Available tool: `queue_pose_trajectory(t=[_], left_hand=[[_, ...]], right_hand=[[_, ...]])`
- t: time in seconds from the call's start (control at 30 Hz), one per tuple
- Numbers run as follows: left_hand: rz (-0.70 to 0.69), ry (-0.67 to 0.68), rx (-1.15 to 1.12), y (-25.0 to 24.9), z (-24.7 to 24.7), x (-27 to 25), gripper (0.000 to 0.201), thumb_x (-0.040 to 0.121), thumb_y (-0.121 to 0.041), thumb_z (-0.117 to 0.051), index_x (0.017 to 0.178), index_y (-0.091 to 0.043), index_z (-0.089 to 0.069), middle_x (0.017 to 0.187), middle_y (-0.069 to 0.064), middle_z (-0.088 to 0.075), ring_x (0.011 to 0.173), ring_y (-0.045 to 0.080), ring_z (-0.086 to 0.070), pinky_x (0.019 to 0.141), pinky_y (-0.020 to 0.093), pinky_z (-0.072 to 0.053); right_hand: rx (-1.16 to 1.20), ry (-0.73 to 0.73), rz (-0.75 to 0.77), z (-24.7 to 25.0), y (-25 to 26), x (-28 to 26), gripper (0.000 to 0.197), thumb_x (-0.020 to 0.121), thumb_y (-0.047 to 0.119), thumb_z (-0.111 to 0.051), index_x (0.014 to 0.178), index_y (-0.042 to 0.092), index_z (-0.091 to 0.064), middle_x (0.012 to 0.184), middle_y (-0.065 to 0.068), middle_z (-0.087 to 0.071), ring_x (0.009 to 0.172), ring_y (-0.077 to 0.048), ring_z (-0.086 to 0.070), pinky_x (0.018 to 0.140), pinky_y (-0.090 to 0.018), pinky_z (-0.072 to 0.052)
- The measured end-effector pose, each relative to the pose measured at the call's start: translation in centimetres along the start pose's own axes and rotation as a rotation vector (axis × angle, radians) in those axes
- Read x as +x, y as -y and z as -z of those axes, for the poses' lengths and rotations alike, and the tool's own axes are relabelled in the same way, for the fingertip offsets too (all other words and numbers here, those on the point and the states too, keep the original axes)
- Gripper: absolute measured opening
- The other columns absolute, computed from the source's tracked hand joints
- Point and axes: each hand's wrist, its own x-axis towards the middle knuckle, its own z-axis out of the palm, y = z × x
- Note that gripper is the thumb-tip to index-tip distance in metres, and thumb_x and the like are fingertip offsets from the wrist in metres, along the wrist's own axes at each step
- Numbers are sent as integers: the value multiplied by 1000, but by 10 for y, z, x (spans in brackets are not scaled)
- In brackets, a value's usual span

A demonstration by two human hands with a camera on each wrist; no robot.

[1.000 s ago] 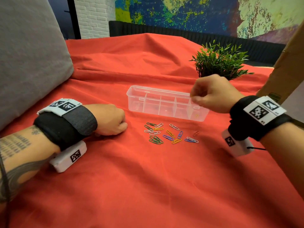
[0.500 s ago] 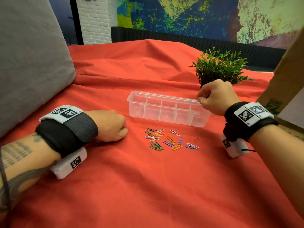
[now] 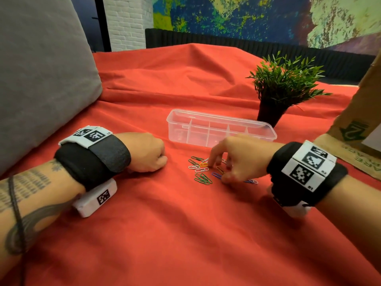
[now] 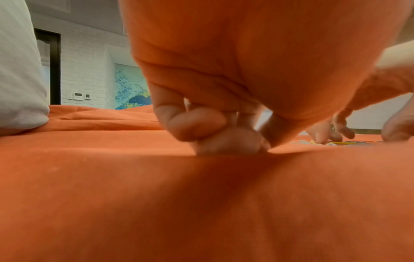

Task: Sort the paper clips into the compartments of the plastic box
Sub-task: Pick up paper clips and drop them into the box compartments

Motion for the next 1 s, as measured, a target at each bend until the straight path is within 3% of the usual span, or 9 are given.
queue_pose_trajectory(t=[0.1,0.17,0.23,0.3,0.4,0.5,0.7,0.83,1.0], left_hand=[[-5,-10,10,0,0,0,46,104,-41,-41,88,-8,-69,94,18,-79,83,37,-69,81,36,-57],[-4,-5,9,1,0,0,46,104,-41,-40,84,-9,-67,93,17,-79,85,37,-72,81,37,-58],[-4,6,6,1,0,0,46,104,-41,-39,82,-9,-65,90,17,-80,85,37,-73,79,35,-57],[-6,15,3,1,0,1,48,103,-40,-38,85,-7,-67,87,17,-81,83,36,-75,78,35,-58],[-11,16,4,1,-1,2,48,103,-40,-38,87,-7,-69,86,17,-81,84,35,-75,77,34,-57],[-12,6,7,2,-2,3,47,103,-41,-38,85,-8,-67,87,16,-81,84,36,-74,78,34,-57],[-12,-6,6,5,-5,4,49,102,-42,-38,86,-7,-68,87,15,-81,84,36,-74,81,37,-60],[-9,-3,3,5,-5,4,49,101,-43,-38,85,-7,-67,86,15,-81,84,36,-74,80,37,-59],[-7,0,2,4,-4,4,49,102,-42,-38,90,-6,-70,89,16,-82,86,36,-74,76,33,-54]], right_hand=[[-15,62,-5,0,1,3,45,71,19,-73,112,35,-68,96,17,-65,67,5,-50,64,-20,-46],[-14,56,-18,-1,2,4,45,71,10,-66,110,33,-69,91,13,-67,66,4,-52,67,-25,-55],[-7,30,-35,-3,3,5,39,70,7,-62,101,30,-70,83,11,-69,70,-3,-58,72,-35,-60],[-29,28,-33,-3,4,6,27,70,7,-62,85,29,-67,74,11,-65,72,-13,-59,70,-34,-58],[-35,39,-41,-2,4,8,24,68,7,-60,73,30,-63,66,11,-60,66,-11,-56,67,-34,-57],[-17,38,-56,-3,3,7,18,68,12,-63,75,28,-64,67,11,-60,65,-9,-56,69,-37,-60],[-55,62,-40,-11,7,9,18,66,16,-63,83,15,-69,77,-4,-71,78,-26,-65,68,-46,-61],[-32,24,-30,-11,8,8,17,70,14,-63,84,20,-70,81,0,-70,82,-24,-65,71,-42,-60],[7,-53,-32,-5,-3,6,14,71,11,-59,72,19,-70,68,5,-67,70,-18,-62,67,-36,-58]])
